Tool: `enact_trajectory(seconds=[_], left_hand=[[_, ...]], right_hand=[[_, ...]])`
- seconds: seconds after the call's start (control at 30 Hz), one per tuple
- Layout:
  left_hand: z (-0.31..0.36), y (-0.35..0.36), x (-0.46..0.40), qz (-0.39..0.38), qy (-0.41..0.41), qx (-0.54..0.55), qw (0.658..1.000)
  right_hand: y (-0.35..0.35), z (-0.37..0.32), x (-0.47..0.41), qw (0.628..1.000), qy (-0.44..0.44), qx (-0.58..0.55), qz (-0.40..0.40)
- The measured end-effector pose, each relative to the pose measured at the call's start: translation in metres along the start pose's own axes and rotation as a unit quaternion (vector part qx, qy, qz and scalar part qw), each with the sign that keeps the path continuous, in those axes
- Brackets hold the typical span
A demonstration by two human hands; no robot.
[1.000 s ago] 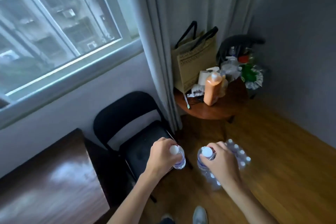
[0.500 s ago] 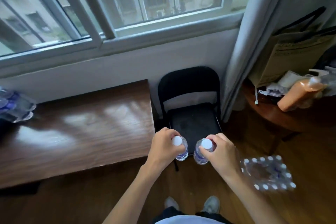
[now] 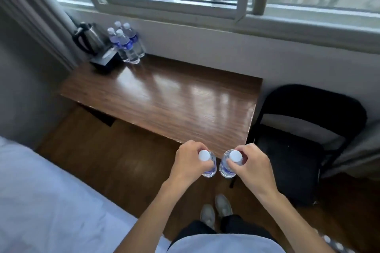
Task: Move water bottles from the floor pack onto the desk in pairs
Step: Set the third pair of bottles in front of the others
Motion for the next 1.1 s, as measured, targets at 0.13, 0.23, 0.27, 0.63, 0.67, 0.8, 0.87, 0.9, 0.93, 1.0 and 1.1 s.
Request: enact_trajectory(seconds=[0.13,0.23,0.27,0.63,0.67,0.8,0.87,0.9,0.93,1.0,1.1], left_hand=[[-0.030,-0.020,0.008,0.062,-0.096,0.022,0.993],[-0.052,-0.033,0.017,0.112,-0.164,0.036,0.979],[-0.059,-0.037,0.019,0.127,-0.182,0.038,0.974],[-0.147,-0.088,0.020,0.203,-0.326,0.062,0.921],[-0.157,-0.093,0.018,0.204,-0.332,0.063,0.919],[-0.203,-0.121,0.005,0.202,-0.339,0.064,0.916],[-0.226,-0.139,-0.006,0.198,-0.337,0.065,0.918],[-0.237,-0.147,-0.011,0.196,-0.334,0.064,0.920],[-0.247,-0.156,-0.017,0.193,-0.330,0.061,0.922],[-0.267,-0.175,-0.027,0.185,-0.319,0.056,0.928],[-0.297,-0.205,-0.044,0.180,-0.303,0.049,0.934]], right_hand=[[0.027,-0.026,-0.034,0.994,-0.082,0.012,-0.074],[0.049,-0.048,-0.056,0.982,-0.135,0.017,-0.128],[0.057,-0.056,-0.062,0.978,-0.152,0.020,-0.143],[0.160,-0.140,-0.105,0.930,-0.253,0.036,-0.266],[0.171,-0.149,-0.108,0.927,-0.257,0.037,-0.272],[0.214,-0.187,-0.117,0.921,-0.262,0.039,-0.286],[0.236,-0.208,-0.123,0.921,-0.259,0.036,-0.289],[0.247,-0.218,-0.126,0.921,-0.258,0.037,-0.289],[0.257,-0.228,-0.130,0.922,-0.256,0.036,-0.289],[0.276,-0.247,-0.137,0.928,-0.242,0.027,-0.283],[0.304,-0.279,-0.150,0.936,-0.228,0.015,-0.269]])
Point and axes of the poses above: each hand's wrist, its own x-axis away from the middle knuckle, its own y-axis out of the palm, z = x × y, the point moved 1 cm from there along -x, towards the middle knuckle, and after that the axes turned 1 degree about z, right-handed, at the moved point
